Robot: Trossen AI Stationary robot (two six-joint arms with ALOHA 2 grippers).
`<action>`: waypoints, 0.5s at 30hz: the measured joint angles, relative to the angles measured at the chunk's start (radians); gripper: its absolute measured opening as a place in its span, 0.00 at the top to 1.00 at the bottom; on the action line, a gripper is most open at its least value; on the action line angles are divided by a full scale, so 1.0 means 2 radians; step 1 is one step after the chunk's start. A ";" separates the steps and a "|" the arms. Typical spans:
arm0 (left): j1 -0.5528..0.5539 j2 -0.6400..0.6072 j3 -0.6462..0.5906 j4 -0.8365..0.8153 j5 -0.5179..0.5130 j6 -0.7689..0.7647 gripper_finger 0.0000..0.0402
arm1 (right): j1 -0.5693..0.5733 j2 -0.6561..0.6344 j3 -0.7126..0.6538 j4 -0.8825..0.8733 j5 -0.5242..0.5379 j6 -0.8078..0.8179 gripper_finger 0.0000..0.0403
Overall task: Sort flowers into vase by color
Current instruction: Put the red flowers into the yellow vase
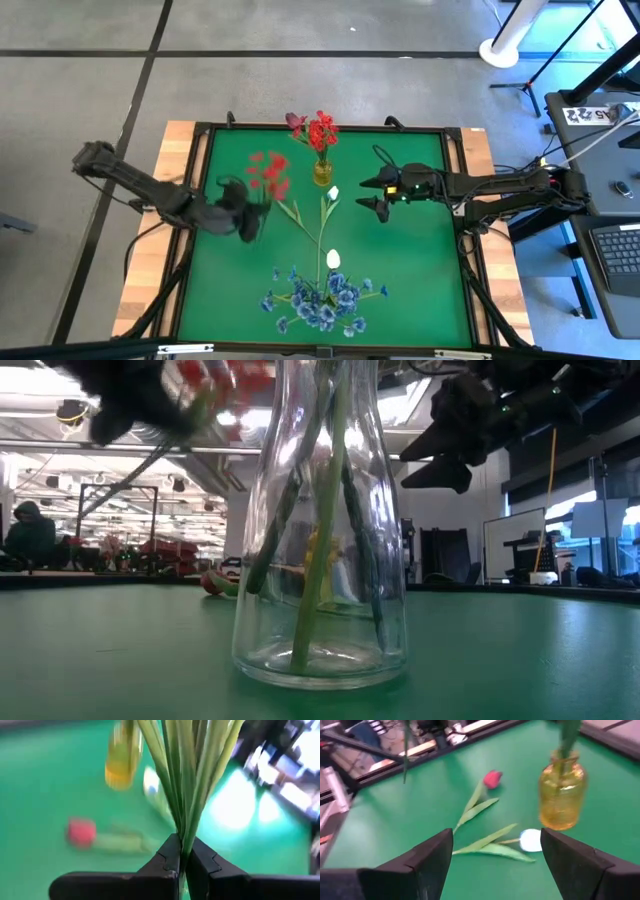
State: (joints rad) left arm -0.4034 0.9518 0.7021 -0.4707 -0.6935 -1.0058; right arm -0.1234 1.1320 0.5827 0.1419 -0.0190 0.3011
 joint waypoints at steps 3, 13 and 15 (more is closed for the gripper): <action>0.022 -0.039 0.000 0.076 -0.055 0.102 0.99 | 0.000 0.000 0.000 -0.005 0.030 -0.012 0.26; 0.139 -0.026 0.001 0.342 0.078 0.383 0.99 | 0.000 0.001 -0.029 0.014 0.062 -0.037 0.26; 0.172 -0.005 0.001 0.370 0.113 0.393 0.99 | 0.000 0.001 -0.039 0.031 0.058 -0.037 0.26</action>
State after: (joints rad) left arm -0.0588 0.9409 0.7044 0.2690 -0.4682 -0.2203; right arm -0.1238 1.1332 0.5042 0.2032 0.0964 0.2279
